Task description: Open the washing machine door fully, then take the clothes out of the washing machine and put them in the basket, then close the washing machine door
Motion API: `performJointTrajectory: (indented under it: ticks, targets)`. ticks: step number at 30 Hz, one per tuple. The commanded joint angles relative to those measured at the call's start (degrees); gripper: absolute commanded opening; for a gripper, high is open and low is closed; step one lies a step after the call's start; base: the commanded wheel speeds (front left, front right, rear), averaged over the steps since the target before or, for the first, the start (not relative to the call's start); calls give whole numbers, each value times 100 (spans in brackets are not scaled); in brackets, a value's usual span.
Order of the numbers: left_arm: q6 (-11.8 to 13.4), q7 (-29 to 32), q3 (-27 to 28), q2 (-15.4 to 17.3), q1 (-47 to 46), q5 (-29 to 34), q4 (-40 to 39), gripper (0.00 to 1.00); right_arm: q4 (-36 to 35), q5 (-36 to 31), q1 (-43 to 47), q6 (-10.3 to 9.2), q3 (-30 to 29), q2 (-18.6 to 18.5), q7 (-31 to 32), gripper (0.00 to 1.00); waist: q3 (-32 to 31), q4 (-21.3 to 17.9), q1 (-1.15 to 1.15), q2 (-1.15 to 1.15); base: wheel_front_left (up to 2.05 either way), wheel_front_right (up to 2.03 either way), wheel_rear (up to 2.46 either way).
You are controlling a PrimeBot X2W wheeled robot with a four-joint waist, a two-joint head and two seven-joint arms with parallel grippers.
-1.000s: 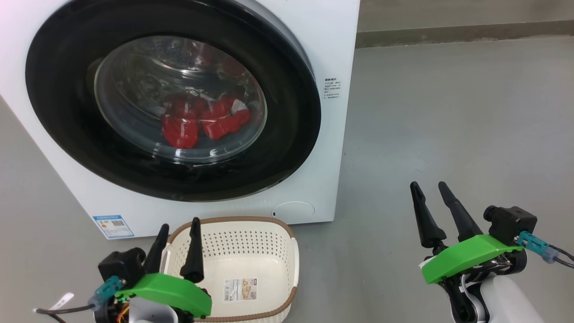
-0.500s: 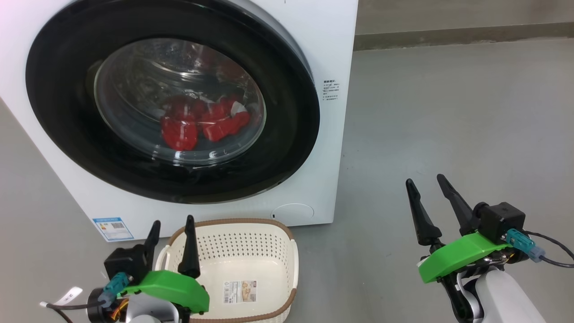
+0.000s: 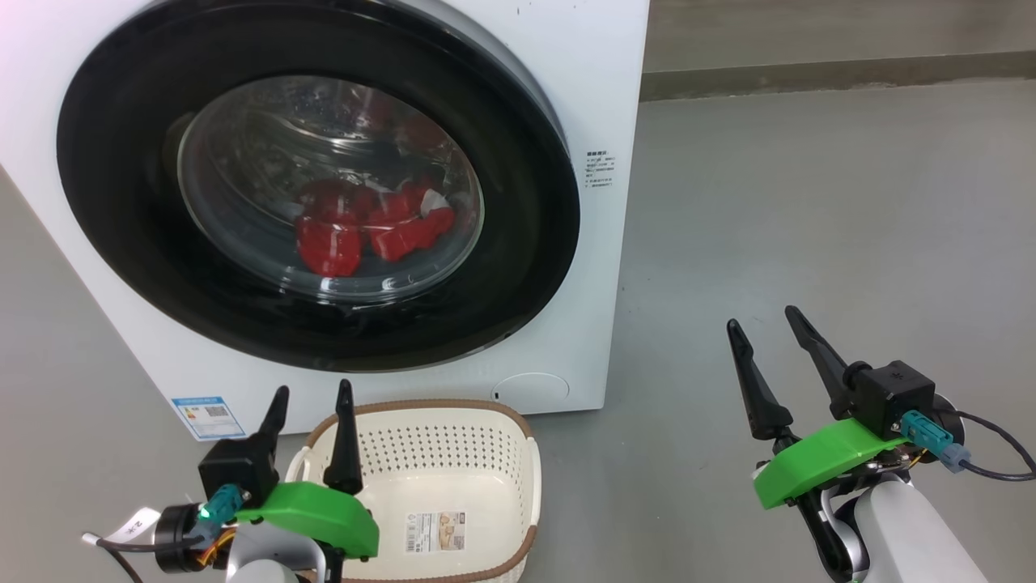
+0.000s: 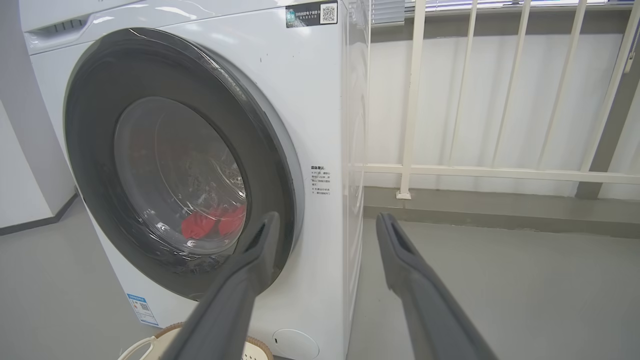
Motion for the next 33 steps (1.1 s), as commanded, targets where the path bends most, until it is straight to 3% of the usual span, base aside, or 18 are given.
performJointTrajectory:
  ticks: [1, 21, 22, 23, 24, 25, 26, 33]
  targets:
    - [33, -70, 188, 97, -179, 75, -149, 100, -148, -37, -219, 3, 95, -4, -52, 100, -1, 2, 0, 0, 0, 0, 0]
    - [17, -70, 117, 97, -79, -36, -470, 100, -297, 22, -221, 3, 7, -4, -52, 100, 208, 36, 0, 0, 0, 0, 0]
    - [15, -70, 105, 97, -82, -41, -499, 100, -298, 44, -234, 3, -8, -4, -52, 80, 240, 51, 0, 0, 0, 0, 0]
    - [15, -70, 91, 97, -88, -46, -531, 100, -302, 48, -251, 3, -20, -4, -52, 48, 273, 65, 0, 0, 0, 0, 0]
    - [15, -70, 77, 97, -93, -51, -566, 100, -311, 46, -266, 3, -31, -4, -52, 37, 304, 79, 0, 0, 0, 0, 0]
    - [16, -70, 59, 97, -98, -51, -605, 100, -320, 51, -279, 3, -36, -4, -52, 10, 339, 94, 0, 0, 0, 0, 0]
    - [21, -70, 41, 97, -102, -50, -648, 100, -326, 65, -297, 3, -38, -4, -52, 0, 381, 110, 0, 0, 0, 0, 0]
    - [53, -70, -63, 97, -188, -62, -1044, 100, -443, 109, -550, 3, -107, -4, -52, 0, 814, 220, 0, 0, 0, 0, 0]
